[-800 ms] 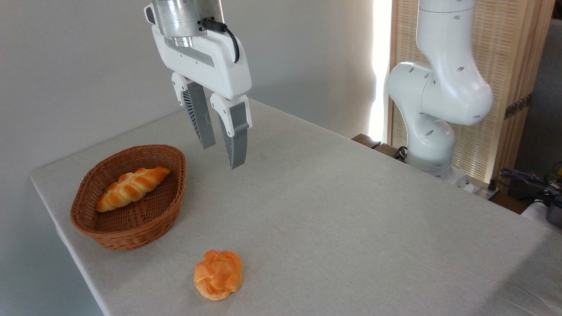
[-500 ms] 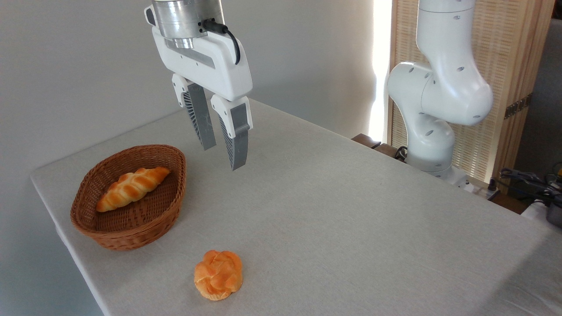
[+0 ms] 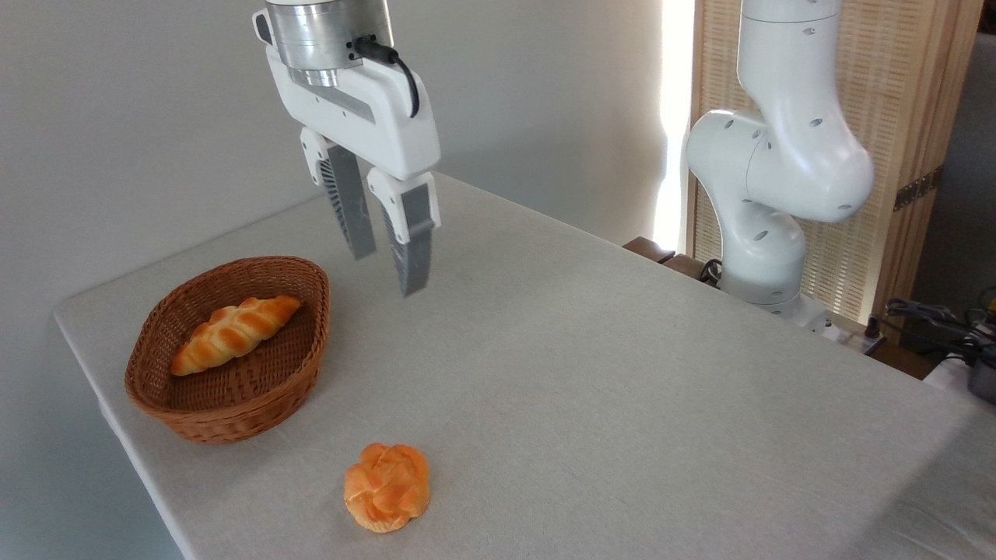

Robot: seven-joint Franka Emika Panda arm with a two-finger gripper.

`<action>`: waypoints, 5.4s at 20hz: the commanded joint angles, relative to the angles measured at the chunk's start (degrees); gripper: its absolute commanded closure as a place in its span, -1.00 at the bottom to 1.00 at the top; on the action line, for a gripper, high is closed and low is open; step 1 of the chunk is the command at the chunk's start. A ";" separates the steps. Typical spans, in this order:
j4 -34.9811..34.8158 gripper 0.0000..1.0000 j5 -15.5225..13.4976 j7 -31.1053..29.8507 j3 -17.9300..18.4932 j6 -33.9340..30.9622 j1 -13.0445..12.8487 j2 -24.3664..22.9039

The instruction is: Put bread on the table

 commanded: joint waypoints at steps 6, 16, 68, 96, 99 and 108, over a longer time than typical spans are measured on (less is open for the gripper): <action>-1.40 -1.00 -12.69 -0.82 -11.36 19.48 -1.17 6.87; -8.43 -1.00 -13.58 -11.63 -21.39 44.37 -1.34 15.04; -15.79 0.63 -5.94 18.91 -9.63 4.31 2.70 -3.99; -27.95 -1.00 -5.14 25.98 -9.36 4.39 2.00 -8.33; -25.50 -1.00 -5.22 25.37 -9.10 4.22 2.17 -8.50; -6.52 -1.00 -5.05 13.53 -2.68 1.76 2.79 -4.38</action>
